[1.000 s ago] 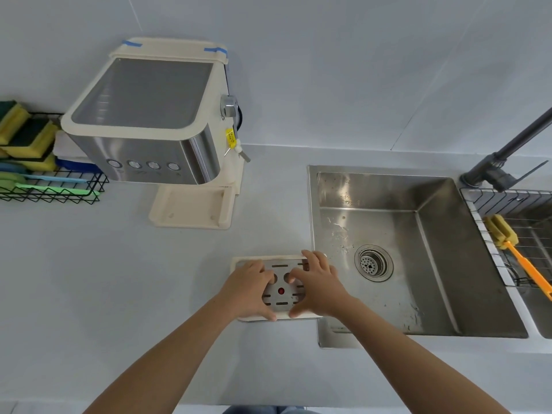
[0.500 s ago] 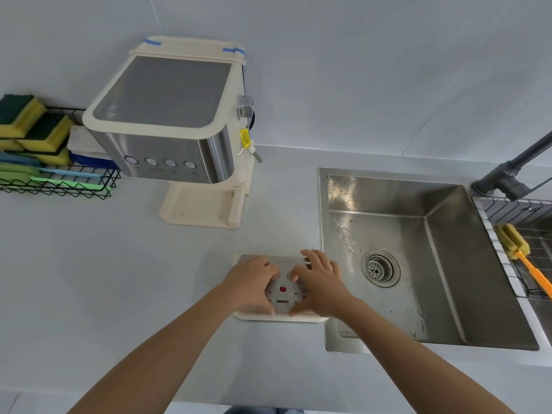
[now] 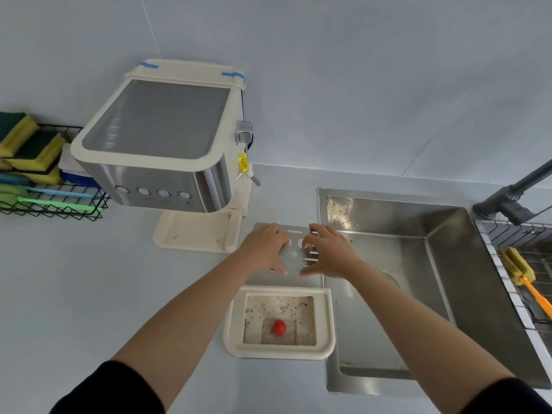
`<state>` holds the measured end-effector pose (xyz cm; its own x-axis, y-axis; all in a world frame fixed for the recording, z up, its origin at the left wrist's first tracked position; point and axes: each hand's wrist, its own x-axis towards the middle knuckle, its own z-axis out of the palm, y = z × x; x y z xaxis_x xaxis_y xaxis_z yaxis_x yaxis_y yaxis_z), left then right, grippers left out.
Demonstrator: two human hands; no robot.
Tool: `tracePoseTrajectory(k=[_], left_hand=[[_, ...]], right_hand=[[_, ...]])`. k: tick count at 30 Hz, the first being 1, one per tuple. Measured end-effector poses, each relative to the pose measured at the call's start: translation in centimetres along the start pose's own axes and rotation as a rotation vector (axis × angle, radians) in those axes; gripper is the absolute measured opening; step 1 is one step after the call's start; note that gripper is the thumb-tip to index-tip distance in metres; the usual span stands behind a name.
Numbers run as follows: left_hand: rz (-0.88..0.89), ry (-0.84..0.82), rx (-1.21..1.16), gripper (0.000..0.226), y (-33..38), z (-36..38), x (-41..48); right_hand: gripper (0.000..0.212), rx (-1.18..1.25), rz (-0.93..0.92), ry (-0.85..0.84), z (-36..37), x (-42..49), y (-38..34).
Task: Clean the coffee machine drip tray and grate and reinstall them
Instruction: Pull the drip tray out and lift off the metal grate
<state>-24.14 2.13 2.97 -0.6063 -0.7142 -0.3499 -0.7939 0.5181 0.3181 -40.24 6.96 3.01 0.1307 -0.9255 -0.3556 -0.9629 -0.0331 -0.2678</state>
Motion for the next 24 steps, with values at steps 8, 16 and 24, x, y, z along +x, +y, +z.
tracePoseTrajectory(k=[8, 16, 24], left_hand=[[-0.023, -0.049, -0.037, 0.051, -1.1, 3.8, 2.1], [-0.003, -0.039, -0.029, 0.049, -1.8, 4.5, 2.3], [-0.124, 0.074, -0.275, 0.047, -3.2, 3.6, -2.1]], right_hand=[[0.059, -0.018, -0.017, -0.110, 2.7, 2.2, 2.1], [0.064, 0.003, -0.029, -0.145, 3.9, 1.9, 2.9], [0.071, 0.308, 0.161, 0.027, 3.0, -1.1, 2.3]])
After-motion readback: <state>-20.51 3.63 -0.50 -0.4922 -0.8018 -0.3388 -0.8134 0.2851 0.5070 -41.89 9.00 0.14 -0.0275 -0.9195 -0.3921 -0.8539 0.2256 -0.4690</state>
